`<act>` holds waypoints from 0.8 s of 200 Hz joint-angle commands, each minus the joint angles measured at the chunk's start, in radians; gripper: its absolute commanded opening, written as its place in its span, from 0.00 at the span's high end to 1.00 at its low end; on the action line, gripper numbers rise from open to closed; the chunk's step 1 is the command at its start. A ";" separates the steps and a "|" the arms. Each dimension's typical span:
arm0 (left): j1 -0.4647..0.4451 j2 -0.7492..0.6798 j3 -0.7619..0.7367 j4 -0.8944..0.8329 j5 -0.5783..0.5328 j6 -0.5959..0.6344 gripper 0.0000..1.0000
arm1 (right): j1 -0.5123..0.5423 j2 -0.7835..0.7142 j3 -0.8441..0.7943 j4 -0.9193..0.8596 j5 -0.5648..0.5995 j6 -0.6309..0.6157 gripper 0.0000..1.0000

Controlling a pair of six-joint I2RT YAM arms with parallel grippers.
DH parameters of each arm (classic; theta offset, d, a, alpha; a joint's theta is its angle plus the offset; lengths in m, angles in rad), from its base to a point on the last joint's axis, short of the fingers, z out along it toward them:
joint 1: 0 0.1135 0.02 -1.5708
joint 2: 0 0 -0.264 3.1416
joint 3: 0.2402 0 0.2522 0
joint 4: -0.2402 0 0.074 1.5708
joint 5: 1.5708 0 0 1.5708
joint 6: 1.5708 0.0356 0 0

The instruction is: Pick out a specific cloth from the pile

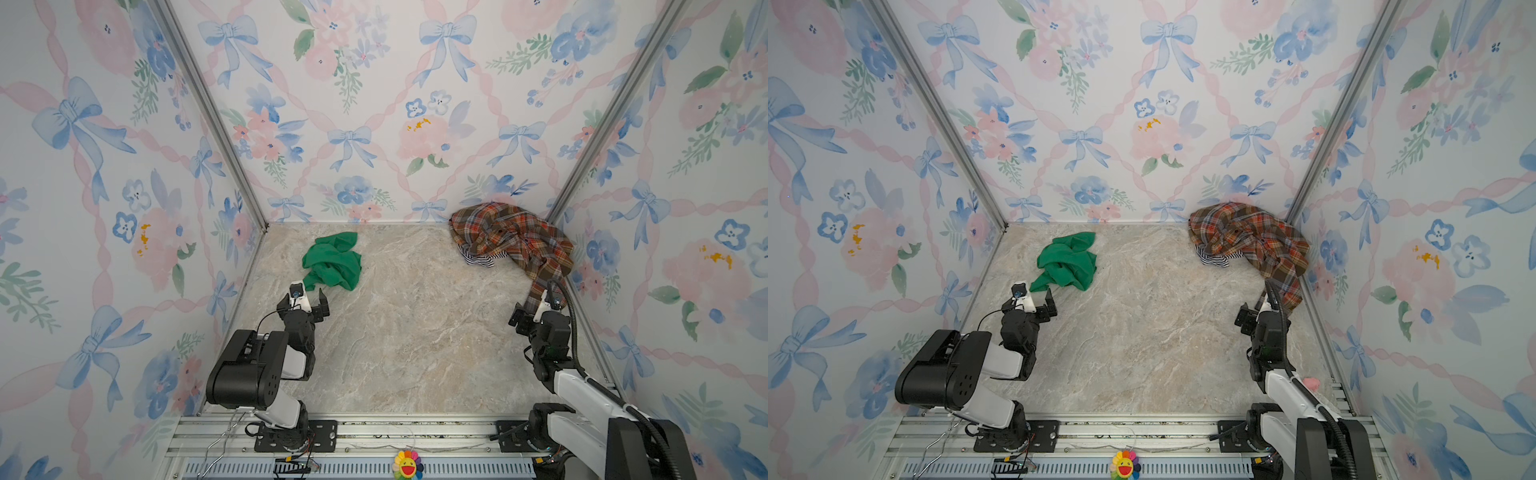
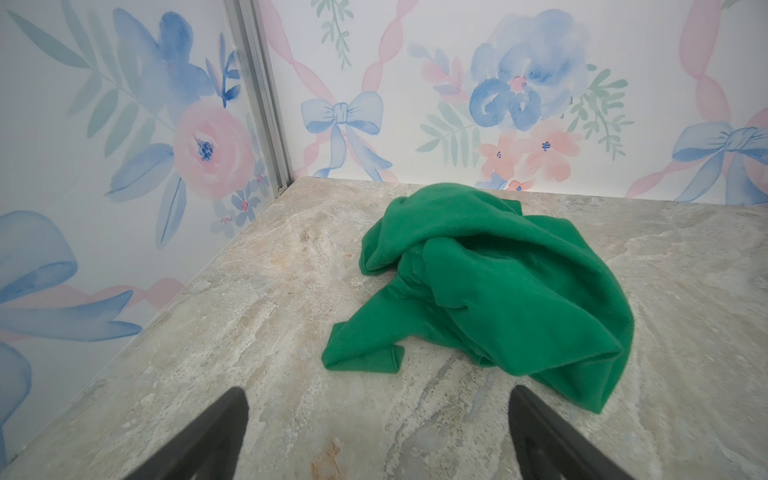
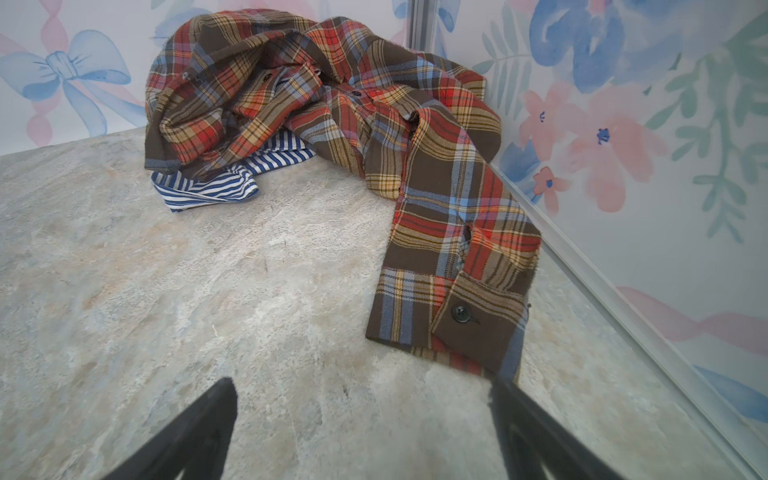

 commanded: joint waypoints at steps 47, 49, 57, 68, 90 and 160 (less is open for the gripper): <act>-0.020 0.014 0.024 -0.018 -0.008 0.050 0.02 | 0.132 0.338 0.064 0.468 -0.003 -0.191 0.03; -0.020 0.013 0.024 -0.019 -0.009 0.050 0.02 | 0.133 0.353 0.064 0.483 -0.002 -0.194 0.03; -0.019 0.014 0.024 -0.018 -0.008 0.050 0.02 | 0.137 0.408 0.065 0.535 0.000 -0.201 0.03; -0.020 0.015 0.024 -0.018 -0.008 0.050 0.02 | 0.143 0.486 0.073 0.599 0.001 -0.210 0.03; -0.017 0.015 0.025 -0.019 -0.002 0.050 0.02 | 0.106 0.481 0.189 0.353 0.029 -0.153 0.03; 0.012 0.011 0.038 -0.050 0.058 0.035 0.02 | 0.088 0.496 0.181 0.398 -0.017 -0.149 0.03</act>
